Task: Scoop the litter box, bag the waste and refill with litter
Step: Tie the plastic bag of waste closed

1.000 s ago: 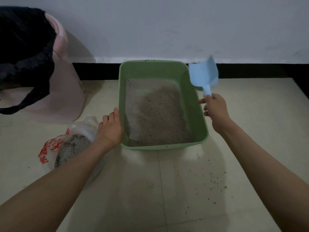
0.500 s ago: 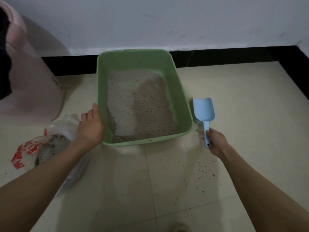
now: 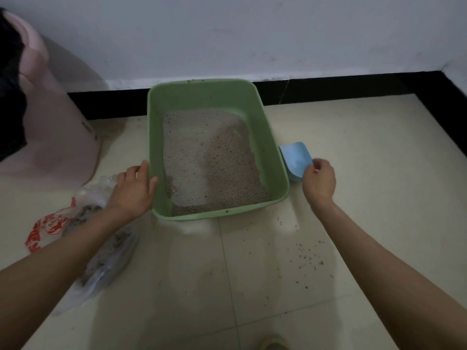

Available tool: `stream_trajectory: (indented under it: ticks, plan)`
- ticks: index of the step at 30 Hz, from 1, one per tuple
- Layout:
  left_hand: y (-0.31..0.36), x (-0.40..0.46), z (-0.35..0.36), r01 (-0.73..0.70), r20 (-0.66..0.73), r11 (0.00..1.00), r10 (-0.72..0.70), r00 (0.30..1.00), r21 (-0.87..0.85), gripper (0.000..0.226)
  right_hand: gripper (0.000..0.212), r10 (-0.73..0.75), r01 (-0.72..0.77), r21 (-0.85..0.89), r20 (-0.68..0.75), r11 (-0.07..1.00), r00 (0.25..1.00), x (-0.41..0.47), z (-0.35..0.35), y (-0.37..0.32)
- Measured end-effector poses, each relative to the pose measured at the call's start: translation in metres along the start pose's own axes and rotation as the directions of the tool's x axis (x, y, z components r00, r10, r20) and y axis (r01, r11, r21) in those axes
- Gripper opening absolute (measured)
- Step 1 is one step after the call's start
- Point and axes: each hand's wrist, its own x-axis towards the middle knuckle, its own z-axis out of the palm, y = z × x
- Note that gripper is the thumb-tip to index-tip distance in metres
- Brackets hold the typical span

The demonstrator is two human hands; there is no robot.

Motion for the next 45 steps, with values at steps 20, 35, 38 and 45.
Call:
stream_trajectory:
  ticks: [20,35,38,45]
  plan:
    - [-0.201,-0.083,-0.043,0.578,0.192,0.511,-0.621,0.76,-0.636,0.042,0.042,-0.257,0.766,-0.128,0.897,0.63,0.361,-0.206,0.216,-0.19]
    - [-0.232,-0.103,-0.035,0.733,0.723,0.163,-0.126,0.68,-0.661,0.026,0.026,-0.116,0.335,-0.104,0.81,0.937,0.575,-0.2,0.283,-0.183]
    - [-0.224,-0.103,-0.054,0.615,0.551,0.294,-0.275,0.788,-0.732,0.013,0.029,-0.144,0.342,-0.046,0.848,0.939,0.51,-0.192,0.251,-0.202]
    - [-0.182,-0.093,-0.09,0.359,0.19,0.791,-0.305,0.933,-0.495,0.023,0.023,-0.064,0.205,-0.013,0.929,0.979,0.365,-0.178,0.16,-0.229]
